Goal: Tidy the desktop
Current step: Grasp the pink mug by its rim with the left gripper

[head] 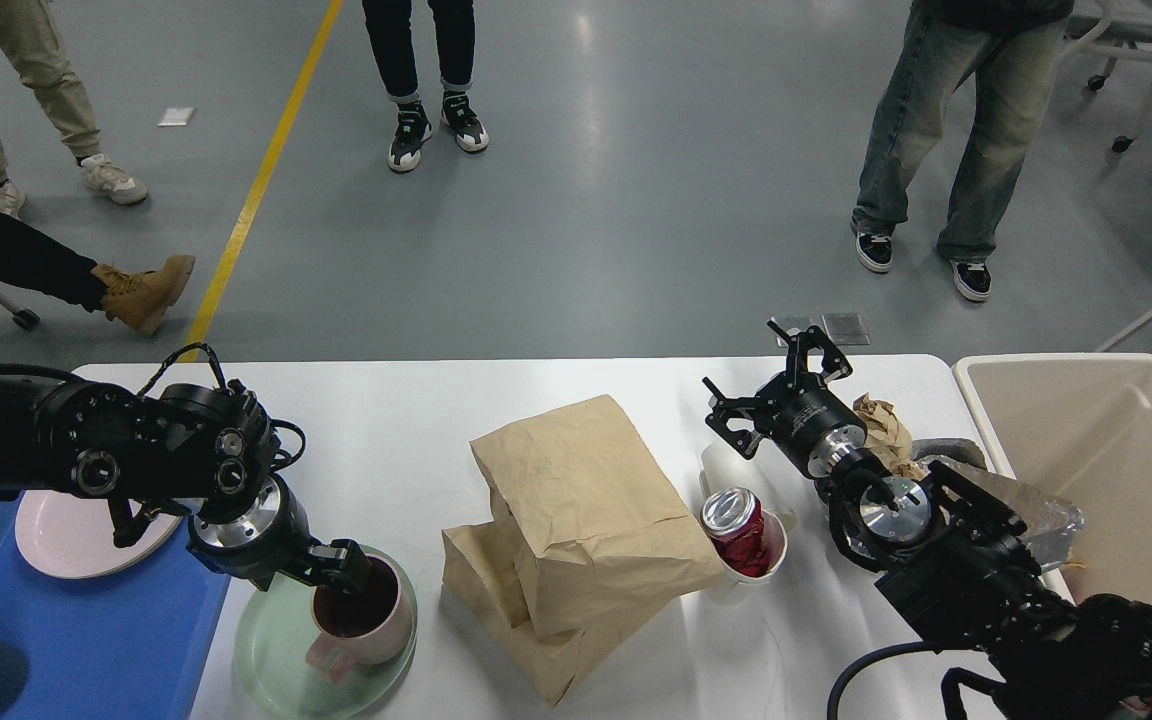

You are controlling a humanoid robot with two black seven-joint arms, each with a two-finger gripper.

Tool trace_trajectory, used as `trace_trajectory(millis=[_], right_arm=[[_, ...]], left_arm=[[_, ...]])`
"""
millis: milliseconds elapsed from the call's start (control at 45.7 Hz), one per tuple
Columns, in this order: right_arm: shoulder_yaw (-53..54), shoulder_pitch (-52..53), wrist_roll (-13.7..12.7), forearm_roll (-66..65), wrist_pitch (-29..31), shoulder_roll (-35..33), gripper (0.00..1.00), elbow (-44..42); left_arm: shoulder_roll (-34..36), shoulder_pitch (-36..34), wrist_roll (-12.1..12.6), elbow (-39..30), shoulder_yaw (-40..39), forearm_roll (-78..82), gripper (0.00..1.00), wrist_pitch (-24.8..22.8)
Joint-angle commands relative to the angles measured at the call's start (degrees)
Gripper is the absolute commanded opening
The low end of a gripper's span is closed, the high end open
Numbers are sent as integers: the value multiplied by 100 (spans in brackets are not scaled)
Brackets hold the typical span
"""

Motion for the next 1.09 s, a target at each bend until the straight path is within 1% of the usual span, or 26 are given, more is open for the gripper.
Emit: trace_trajectory(millis=[0,109,285,394,482,569,679,722,766,810,854,963,1072], right_arm=[[4,0,0,0,0,6,100,0],[4,0,0,0,0,-2,100,0],[4,0,0,0,0,-2,100,0],[4,0,0,0,0,6,100,0],[-5,0,0,0,0,6,100,0],[4,0,0,0,0,6,100,0],[-5,0,0,0,0,-2,100,0],[4,0,0,0,0,-2,100,0],[4,0,0,0,0,6,100,0],[4,0,0,0,0,-2,100,0],[4,0,0,0,0,-2,100,0],[4,0,0,0,0,-2,100,0],[4,0,0,0,0,-2,100,0]], left_arm=[[-5,210,-2,54,-103,124,87,84],[-14,404,-2,264,-252,220,87,84],[-224,641,-2,528,-305,247,86,84],[-312,694,-2,590,-314,247,77,75],[-374,703,7,590,-314,247,73,75],[-409,738,24,590,-314,247,63,66],[-436,738,86,590,-323,229,42,-22],[-444,747,208,590,-323,212,28,-48],[-444,773,427,590,-331,151,15,-109],[-453,782,612,590,-384,133,8,-171],[-444,834,736,590,-463,133,1,-215],[-444,940,886,590,-683,124,0,-259],[-436,940,895,608,-692,115,0,-250]])
